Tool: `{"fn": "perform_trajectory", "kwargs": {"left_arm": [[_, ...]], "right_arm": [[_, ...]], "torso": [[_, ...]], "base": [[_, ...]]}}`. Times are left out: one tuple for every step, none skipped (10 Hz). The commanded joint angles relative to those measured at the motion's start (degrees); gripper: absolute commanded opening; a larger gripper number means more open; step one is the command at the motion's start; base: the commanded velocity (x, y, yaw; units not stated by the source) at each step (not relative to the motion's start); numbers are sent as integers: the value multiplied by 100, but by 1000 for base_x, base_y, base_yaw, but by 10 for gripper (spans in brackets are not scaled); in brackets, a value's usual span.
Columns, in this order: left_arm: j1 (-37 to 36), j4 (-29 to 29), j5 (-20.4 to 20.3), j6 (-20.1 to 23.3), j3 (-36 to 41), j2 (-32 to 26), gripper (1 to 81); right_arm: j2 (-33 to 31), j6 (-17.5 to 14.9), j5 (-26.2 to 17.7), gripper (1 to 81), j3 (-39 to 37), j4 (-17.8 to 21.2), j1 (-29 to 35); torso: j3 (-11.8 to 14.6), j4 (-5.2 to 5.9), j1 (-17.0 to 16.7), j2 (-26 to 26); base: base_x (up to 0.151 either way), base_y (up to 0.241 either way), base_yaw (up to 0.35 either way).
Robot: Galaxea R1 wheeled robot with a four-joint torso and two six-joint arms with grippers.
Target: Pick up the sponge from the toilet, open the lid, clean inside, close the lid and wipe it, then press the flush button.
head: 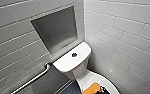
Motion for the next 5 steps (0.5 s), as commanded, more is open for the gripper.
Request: {"fn": "perform_trajectory", "kwargs": {"left_arm": [[38, -53, 492, 2, 37, -74, 811], [38, -53, 492, 2, 37, -74, 811], [47, -53, 492, 2, 37, -91, 811], [47, -53, 492, 2, 37, -100, 811], [55, -53, 492, 2, 37, -117, 811]], "right_arm": [[-1206, -7, 717, 10, 1589, -105, -463], [-1470, -7, 1077, 10, 2028, -131, -665], [-1699, -7, 1455, 10, 2460, -227, -867], [-1805, 37, 1677, 10, 2646, -411, -1069], [-1858, 63, 1791, 10, 2699, -701, -1280]], "torso": [[0, 0, 0, 0], [0, 0, 0, 0], [0, 0, 0, 0], [0, 0, 0, 0], [0, 0, 0, 0]], "base": [[0, 0, 0], [0, 0, 0], [0, 0, 0], [0, 0, 0], [0, 0, 0]]}}
